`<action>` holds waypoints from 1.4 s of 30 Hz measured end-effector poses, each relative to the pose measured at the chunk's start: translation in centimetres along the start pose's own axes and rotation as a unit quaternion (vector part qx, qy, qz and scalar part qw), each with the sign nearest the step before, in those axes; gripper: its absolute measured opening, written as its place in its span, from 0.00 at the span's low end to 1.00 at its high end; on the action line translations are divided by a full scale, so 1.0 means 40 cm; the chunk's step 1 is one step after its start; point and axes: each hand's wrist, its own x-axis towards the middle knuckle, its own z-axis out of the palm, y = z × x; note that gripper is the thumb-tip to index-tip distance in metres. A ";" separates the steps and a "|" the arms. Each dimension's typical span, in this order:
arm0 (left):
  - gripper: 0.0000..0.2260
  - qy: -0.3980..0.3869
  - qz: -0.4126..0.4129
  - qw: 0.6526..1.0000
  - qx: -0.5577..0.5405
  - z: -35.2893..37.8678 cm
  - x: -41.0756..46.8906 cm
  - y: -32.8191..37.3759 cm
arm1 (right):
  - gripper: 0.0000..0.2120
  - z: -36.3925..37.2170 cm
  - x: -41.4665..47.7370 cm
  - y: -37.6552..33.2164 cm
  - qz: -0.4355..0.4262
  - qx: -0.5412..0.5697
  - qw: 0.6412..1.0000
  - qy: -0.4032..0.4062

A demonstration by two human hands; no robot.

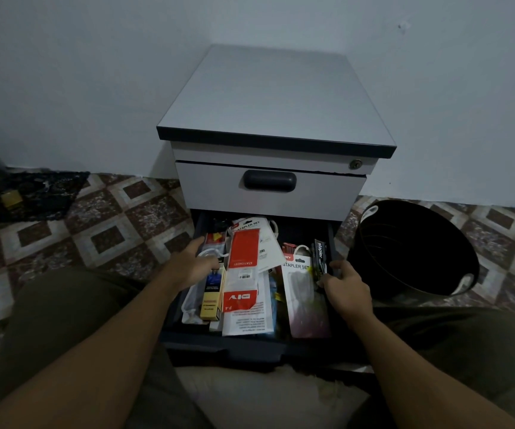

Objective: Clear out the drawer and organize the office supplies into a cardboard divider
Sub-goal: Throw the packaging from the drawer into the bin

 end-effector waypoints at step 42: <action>0.12 0.021 0.030 0.995 0.094 0.155 -0.055 0.084 | 0.32 0.100 0.043 -0.015 -0.068 0.133 0.970 -0.192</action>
